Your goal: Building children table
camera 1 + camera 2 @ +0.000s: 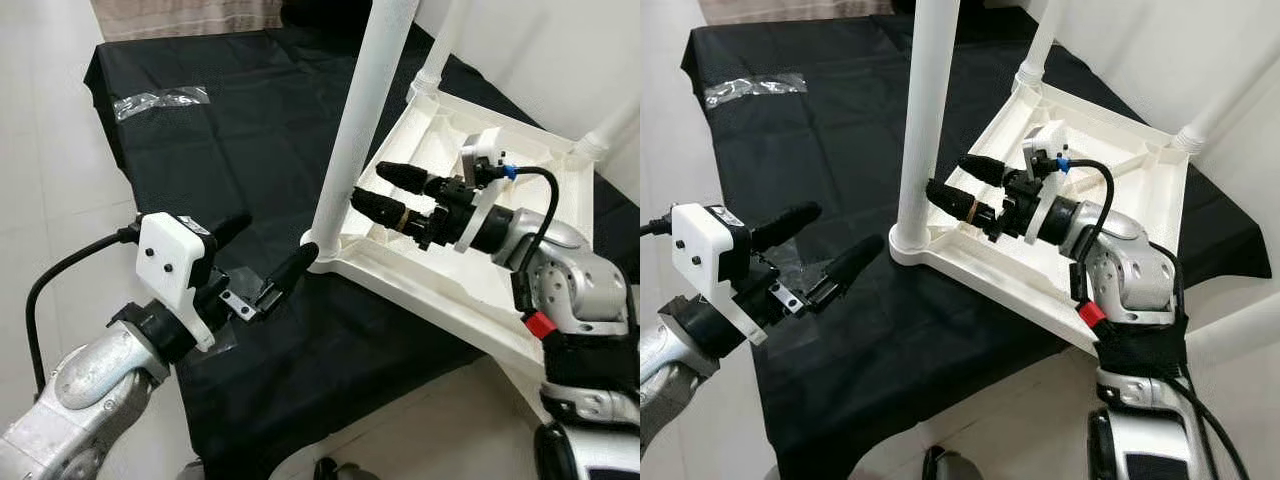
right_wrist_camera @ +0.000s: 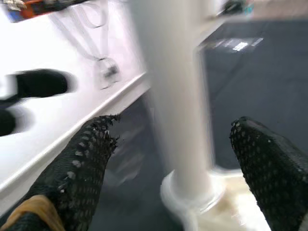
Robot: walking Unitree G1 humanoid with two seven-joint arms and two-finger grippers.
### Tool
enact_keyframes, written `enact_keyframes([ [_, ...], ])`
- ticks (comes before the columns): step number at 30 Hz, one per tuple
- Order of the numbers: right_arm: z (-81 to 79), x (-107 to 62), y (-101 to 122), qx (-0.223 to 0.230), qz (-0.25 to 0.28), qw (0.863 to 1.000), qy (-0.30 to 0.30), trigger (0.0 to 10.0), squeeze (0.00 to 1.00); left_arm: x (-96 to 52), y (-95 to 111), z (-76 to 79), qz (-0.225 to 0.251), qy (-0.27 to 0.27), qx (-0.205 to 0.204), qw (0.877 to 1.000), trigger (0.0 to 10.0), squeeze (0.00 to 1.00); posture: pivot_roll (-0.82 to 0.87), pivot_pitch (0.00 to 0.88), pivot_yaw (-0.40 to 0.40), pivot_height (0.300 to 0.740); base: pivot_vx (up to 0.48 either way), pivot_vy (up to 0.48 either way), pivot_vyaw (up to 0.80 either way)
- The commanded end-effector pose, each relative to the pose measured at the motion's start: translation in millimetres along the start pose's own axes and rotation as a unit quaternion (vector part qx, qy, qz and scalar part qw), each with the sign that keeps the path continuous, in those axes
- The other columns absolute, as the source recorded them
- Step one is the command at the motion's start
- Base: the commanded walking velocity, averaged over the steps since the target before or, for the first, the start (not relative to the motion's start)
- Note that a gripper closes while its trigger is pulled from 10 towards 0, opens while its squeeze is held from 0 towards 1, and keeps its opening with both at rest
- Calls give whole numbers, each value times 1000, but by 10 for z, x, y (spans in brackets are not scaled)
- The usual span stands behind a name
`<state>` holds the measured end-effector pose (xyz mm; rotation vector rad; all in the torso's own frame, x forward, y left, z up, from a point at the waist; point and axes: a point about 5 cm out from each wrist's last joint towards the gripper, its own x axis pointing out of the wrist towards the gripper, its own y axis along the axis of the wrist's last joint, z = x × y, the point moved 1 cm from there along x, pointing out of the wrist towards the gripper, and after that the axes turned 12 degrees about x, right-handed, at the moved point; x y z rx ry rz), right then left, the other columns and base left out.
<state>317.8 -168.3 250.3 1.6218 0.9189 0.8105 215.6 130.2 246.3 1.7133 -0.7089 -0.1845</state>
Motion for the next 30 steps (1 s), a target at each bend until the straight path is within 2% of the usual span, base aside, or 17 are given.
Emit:
enact_keyframes([
  [1, -66, -33, -161, 23, -16, 1000, -1, 10000, 0, -39, -205, 17, -54, 18, -13, 998, 10000, 0, 49, 231, -145, 740, 0, 0, 0],
  [2, -66, -33, -161, 23, -16, 1000, -1, 10000, 0, -39, -205, 17, -54, 18, -13, 998, 10000, 0, 49, 231, -145, 740, 0, 0, 0],
  [4, -139, -45, -425, 70, 11, 995, -63, 10000, 0, -147, -440, 39, -126, 46, -39, 990, 10000, 0, 42, 222, -116, 740, 0, 0, 0],
  [5, -194, -39, -498, 84, 22, 993, -75, 10000, 0, -171, -463, 58, -137, 49, -40, 989, 10000, 0, 41, 222, -112, 740, 0, 0, 0],
  [8, -299, -30, -608, 99, 29, 992, -76, 10000, 0, -169, -424, 75, -137, 54, -23, 989, 10000, 0, 42, 218, -99, 740, 0, 0, 0],
  [11, -293, -36, -663, 97, 35, 991, -89, 10000, 0, -155, -393, 48, -132, 50, -12, 990, 10000, 0, 42, 192, -69, 740, 0, 0, 0],
  [17, -268, -2, -642, 97, 52, 989, -101, 10000, 0, -124, -410, 62, -127, 41, -10, 991, 10000, 0, 46, 179, -62, 740, -341, 0, 0],
  [22, -377, 72, -704, 107, 52, 988, -104, 10000, 0, -115, -440, 85, -133, 44, 4, 990, 10000, 0, 52, 176, -62, 740, -352, 0, 0],
  [30, -431, 123, -786, 108, 45, 986, -115, 10000, 0, -107, -474, 71, -136, 49, 8, 989, 10000, 0, 44, 185, -68, 740, -362, 0, 0],
])
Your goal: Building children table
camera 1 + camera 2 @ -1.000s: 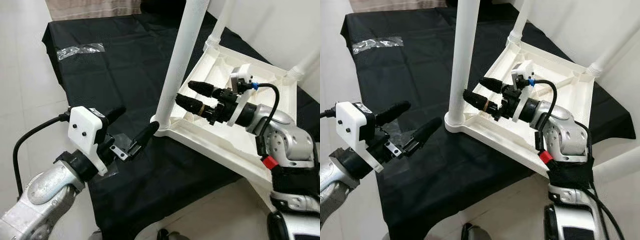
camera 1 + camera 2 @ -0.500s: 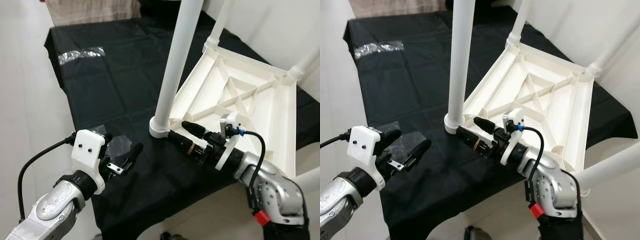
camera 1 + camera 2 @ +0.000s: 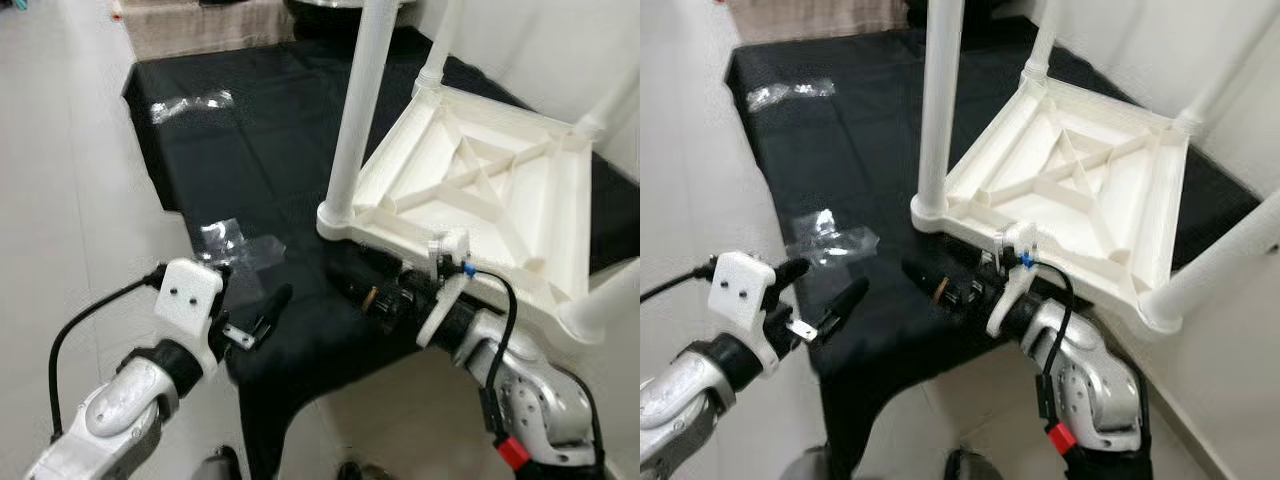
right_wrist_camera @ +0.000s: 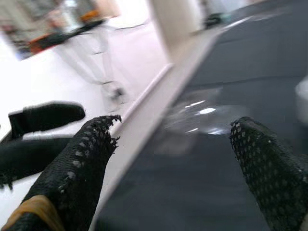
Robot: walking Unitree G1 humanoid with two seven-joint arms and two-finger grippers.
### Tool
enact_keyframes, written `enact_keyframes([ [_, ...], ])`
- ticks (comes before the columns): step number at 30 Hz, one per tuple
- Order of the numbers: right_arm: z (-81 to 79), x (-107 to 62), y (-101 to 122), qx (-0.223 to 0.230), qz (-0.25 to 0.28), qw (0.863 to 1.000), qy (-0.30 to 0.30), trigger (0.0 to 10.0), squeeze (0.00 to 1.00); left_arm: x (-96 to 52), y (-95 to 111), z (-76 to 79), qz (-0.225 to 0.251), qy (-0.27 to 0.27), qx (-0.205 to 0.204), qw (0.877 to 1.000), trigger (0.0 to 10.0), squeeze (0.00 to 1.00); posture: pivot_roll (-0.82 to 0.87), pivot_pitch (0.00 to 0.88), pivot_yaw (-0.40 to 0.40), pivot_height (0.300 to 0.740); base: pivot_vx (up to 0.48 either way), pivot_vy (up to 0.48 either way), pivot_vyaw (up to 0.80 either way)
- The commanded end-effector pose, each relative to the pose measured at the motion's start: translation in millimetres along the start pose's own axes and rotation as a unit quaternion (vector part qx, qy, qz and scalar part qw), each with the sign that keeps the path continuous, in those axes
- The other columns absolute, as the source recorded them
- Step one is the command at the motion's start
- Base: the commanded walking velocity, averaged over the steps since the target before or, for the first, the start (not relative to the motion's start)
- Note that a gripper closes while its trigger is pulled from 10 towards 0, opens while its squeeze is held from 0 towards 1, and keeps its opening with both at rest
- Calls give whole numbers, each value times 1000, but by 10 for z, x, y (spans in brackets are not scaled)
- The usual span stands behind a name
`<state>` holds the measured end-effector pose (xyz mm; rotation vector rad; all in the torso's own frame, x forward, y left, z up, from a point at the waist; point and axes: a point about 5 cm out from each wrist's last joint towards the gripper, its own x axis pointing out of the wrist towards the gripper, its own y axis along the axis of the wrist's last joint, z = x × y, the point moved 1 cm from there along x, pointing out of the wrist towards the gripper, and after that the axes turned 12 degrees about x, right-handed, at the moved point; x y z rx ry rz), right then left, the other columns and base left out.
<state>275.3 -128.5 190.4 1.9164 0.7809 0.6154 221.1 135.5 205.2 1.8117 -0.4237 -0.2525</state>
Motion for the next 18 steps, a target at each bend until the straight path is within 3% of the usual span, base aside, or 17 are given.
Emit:
enact_keyframes([
  [1, 9, 4, -87, 0, -12, 1000, -15, 10000, 0, -2, -85, 28, -17, -5, 2, 1000, 10000, 0, 44, 185, -68, 740, -334, 0, 0],
  [5, 40, 8, -109, 0, -9, 999, -34, 10000, 0, 8, -126, 51, -15, -13, -8, 1000, 10000, 0, 36, 184, -69, 740, -149, 0, 0],
  [9, 135, -1, -245, -11, -8, 995, -97, 10000, 0, -25, -350, 136, -35, -39, -50, 997, 10000, 0, 30, 164, -65, 740, 0, 0, 0],
  [13, 160, -38, -376, -18, -14, 991, -131, 10000, 0, -52, -470, 183, -49, -31, -66, 996, 10000, 0, 32, 156, -70, 740, 0, 0, 0],
  [14, 141, -89, -477, -18, -21, 989, -144, 10000, 0, -77, -552, 224, -60, -23, -82, 995, 10000, 0, 33, 150, -75, 740, 0, -266, 0],
  [16, 141, -89, -477, -18, -21, 989, -144, 10000, 0, -77, -552, 224, -60, -23, -82, 995, 10000, 0, 33, 150, -75, 740, 0, -266, 0],
  [18, 126, -187, -562, -12, -17, 987, -162, 10000, 0, -129, -741, 334, -87, -8, -99, 991, 10000, 0, 21, 140, -78, 740, 0, -441, 0],
])
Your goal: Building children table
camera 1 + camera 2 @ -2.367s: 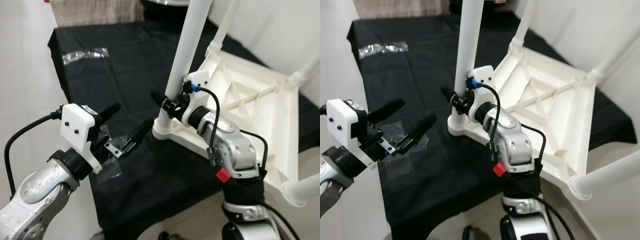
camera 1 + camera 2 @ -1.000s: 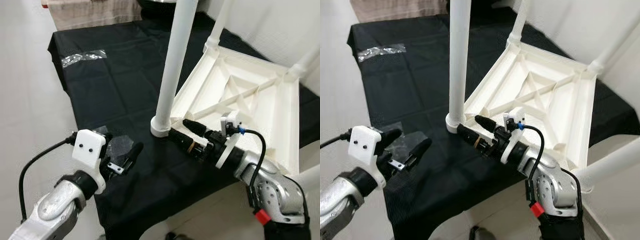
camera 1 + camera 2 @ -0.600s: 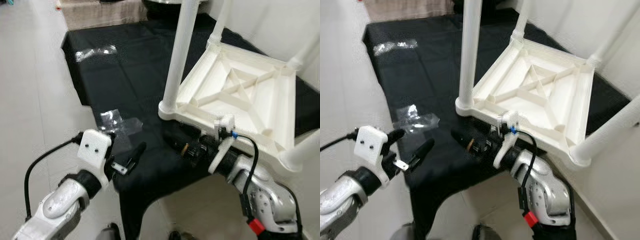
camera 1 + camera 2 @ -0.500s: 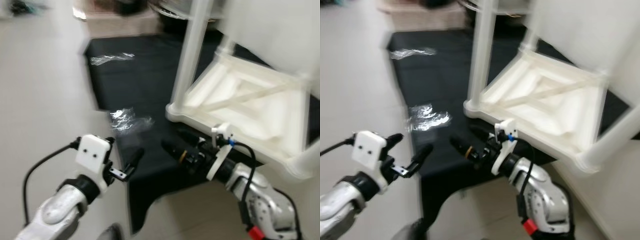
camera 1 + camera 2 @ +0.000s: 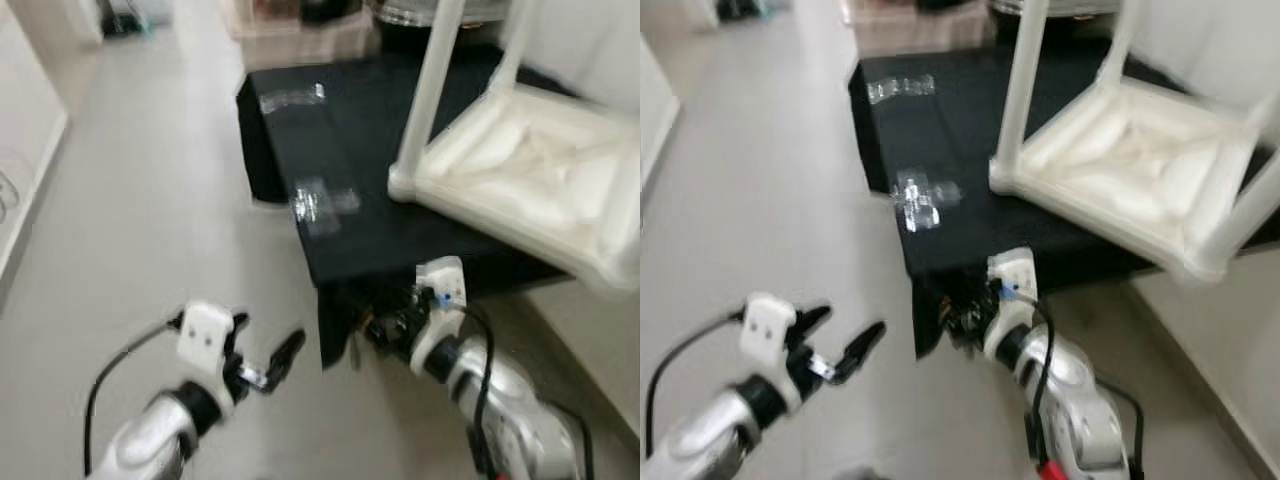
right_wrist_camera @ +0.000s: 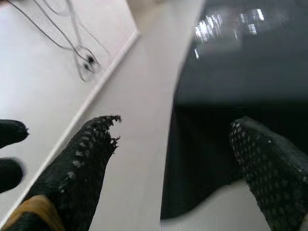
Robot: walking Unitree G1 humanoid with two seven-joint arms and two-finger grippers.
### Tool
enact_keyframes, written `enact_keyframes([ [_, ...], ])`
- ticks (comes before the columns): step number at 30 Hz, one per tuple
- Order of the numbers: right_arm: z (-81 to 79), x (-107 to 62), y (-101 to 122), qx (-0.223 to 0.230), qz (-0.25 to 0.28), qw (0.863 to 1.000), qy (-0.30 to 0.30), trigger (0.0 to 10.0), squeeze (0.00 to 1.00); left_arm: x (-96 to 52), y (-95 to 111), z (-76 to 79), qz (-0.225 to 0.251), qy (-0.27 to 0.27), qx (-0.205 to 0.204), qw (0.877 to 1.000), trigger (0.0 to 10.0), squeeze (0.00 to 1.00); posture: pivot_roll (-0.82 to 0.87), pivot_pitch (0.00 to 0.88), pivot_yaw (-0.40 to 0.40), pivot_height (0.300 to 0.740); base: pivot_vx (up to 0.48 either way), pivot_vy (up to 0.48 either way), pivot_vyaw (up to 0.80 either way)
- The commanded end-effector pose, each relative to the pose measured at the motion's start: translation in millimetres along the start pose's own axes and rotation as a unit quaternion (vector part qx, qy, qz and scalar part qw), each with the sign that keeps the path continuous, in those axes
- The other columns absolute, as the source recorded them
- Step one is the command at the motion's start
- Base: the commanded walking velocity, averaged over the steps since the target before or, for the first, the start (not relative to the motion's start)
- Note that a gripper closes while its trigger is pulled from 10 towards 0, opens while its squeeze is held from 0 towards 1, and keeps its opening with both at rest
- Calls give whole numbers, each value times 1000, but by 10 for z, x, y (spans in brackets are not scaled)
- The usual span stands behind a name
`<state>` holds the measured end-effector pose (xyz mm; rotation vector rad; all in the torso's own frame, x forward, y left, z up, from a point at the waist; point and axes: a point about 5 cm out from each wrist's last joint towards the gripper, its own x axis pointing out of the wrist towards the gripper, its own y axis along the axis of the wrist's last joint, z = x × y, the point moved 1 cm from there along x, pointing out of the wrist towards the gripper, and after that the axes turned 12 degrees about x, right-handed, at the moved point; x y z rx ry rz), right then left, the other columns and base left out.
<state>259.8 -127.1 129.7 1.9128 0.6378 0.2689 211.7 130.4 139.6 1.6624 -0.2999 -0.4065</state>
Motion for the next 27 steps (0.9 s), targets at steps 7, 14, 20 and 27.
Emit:
enact_keyframes([
  [7, 104, -3, 69, -16, 22, 1000, 0, 10000, 0, 84, -203, -27, -6, 38, -23, 999, 10000, 0, 23, 115, -77, 740, 0, -453, 0],
  [14, 153, 54, 88, -38, 23, 999, 3, 10000, 0, 154, -205, -86, 3, 40, -13, 999, 10000, 0, 17, 89, -73, 740, 0, -455, 0],
  [20, 264, 76, 183, -76, 20, 997, 4, 10000, 0, 270, -128, -166, 30, 49, -9, 998, 10000, 0, 8, 84, -76, 740, 0, -460, 0],
  [27, 329, 83, 251, -111, 11, 994, 6, 10000, 0, 304, -83, -186, 43, 54, -9, 998, 10000, 0, 9, 88, -77, 740, 0, -461, 0],
])
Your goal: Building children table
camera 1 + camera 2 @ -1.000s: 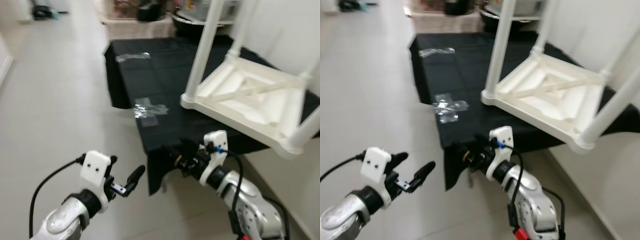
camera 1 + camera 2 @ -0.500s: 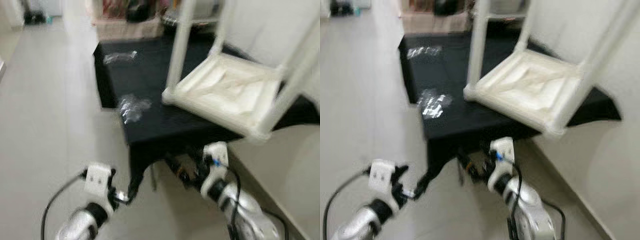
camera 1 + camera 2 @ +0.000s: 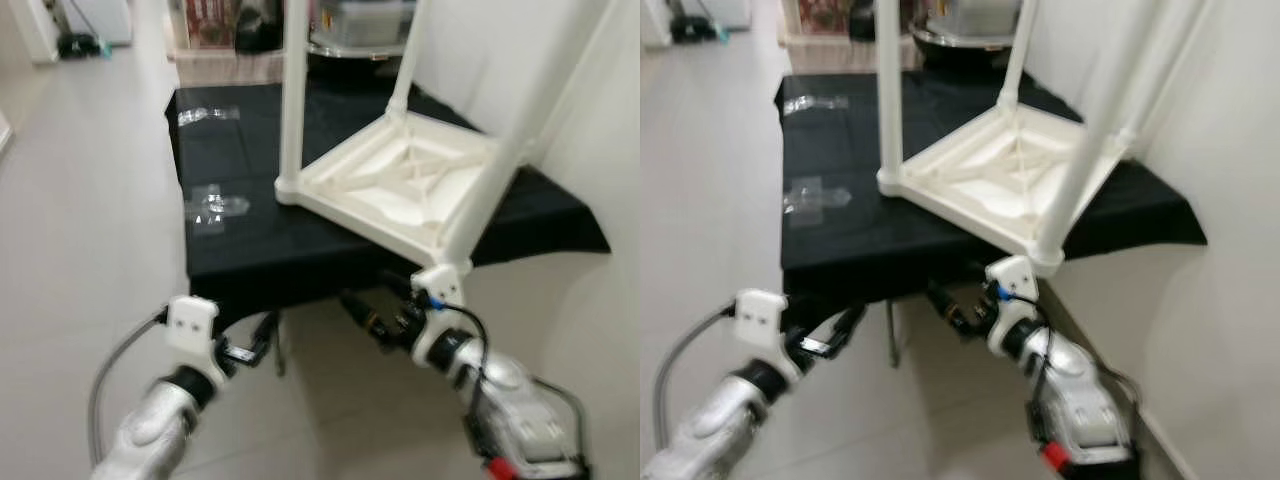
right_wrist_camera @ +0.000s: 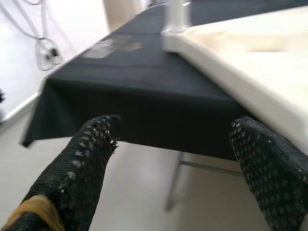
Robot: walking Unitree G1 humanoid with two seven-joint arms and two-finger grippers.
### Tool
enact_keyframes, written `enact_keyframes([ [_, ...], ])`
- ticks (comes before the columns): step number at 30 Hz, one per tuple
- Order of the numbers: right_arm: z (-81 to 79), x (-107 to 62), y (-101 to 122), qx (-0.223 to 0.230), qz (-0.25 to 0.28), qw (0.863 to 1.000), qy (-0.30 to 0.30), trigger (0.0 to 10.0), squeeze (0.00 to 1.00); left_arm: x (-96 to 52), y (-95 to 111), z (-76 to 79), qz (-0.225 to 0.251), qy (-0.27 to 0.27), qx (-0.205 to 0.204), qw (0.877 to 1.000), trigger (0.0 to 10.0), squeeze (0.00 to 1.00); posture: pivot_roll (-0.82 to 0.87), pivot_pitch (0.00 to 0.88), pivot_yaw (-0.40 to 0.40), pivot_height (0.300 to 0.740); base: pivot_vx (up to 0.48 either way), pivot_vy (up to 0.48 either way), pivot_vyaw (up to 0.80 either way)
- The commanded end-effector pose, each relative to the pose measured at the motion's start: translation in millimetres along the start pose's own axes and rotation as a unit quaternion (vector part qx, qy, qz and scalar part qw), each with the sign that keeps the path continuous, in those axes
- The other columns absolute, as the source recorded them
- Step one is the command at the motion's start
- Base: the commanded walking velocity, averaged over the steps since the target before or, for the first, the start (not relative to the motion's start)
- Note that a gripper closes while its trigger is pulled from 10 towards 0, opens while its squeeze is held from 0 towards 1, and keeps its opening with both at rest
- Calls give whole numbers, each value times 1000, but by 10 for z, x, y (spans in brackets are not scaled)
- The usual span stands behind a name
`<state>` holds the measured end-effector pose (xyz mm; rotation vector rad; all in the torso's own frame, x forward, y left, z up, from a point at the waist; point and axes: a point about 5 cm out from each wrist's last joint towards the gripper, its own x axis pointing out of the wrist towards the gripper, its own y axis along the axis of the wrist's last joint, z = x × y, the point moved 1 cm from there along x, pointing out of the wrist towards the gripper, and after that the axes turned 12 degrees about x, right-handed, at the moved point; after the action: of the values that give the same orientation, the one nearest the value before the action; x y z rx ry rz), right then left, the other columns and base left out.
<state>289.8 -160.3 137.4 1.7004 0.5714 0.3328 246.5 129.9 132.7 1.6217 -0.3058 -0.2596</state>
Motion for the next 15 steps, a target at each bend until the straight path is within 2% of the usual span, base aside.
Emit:
enact_keyframes([
  [1, -37, 19, -4, -19, -12, 999, 28, 10000, 0, -11, -16, -52, -3, 9, 8, 1000, 10000, 0, 8, 93, -75, 740, 0, -461, 0],
  [2, -37, 19, -4, -19, -12, 999, 28, 10000, 0, -11, -16, -52, -3, 9, 8, 1000, 10000, 0, 8, 93, -75, 740, 0, -461, 0],
  [3, -29, 4, -23, -58, -45, 996, 54, 10000, 0, -6, -7, -58, 0, 9, 7, 1000, 10000, 0, 9, 97, -72, 740, 0, -461, 0],
  [4, -29, 4, -23, -58, -45, 996, 54, 10000, 0, -6, -7, -58, 0, 9, 7, 1000, 10000, 0, 9, 97, -72, 740, 0, -461, 0],
  [5, 59, 24, -29, -107, -81, 990, 46, 10000, 0, 1, -12, -67, 2, 11, 7, 1000, 10000, 0, 4, 100, -71, 740, 0, -461, 0],
  [6, 171, 97, 8, -146, -102, 984, 11, 10000, 0, 7, -20, -74, 1, 13, 5, 1000, 10000, 0, -1, 105, -64, 740, 0, -461, 0],
  [8, 171, 97, 8, -146, -102, 984, 11, 10000, 0, 7, -20, -74, 1, 13, 5, 1000, 10000, 0, -1, 105, -64, 740, 0, -461, 0],
  [9, 250, 209, 52, -163, -107, 980, -26, 10000, 0, 20, -37, -64, -3, 12, 2, 1000, 10000, 0, 1, 112, -64, 740, 0, 0, 0],
  [10, 257, 325, 68, -172, -112, 978, -41, 10000, 0, 27, -45, -42, -6, 9, 2, 1000, 10000, 0, 13, 122, -64, 740, 0, 0, 0],
  [11, 257, 325, 68, -172, -112, 978, -41, 10000, 0, 27, -45, -42, -6, 9, 2, 1000, 10000, 0, 13, 122, -64, 740, 0, 0, 0],
  [13, 227, 540, 70, -196, -117, 972, -47, 10000, 0, 8, -53, -11, -10, 6, 6, 1000, 10000, 0, 28, 143, -66, 740, 0, 0, 0],
  [14, 227, 540, 70, -196, -117, 972, -47, 10000, 0, 8, -53, -11, -10, 6, 6, 1000, 10000, 0, 28, 143, -66, 740, 0, 0, 0],
  [15, 235, 620, 88, -199, -117, 971, -59, 10000, 0, -17, -59, -8, -13, 8, 7, 1000, 10000, 0, 33, 152, -68, 740, 0, 0, 0],
])
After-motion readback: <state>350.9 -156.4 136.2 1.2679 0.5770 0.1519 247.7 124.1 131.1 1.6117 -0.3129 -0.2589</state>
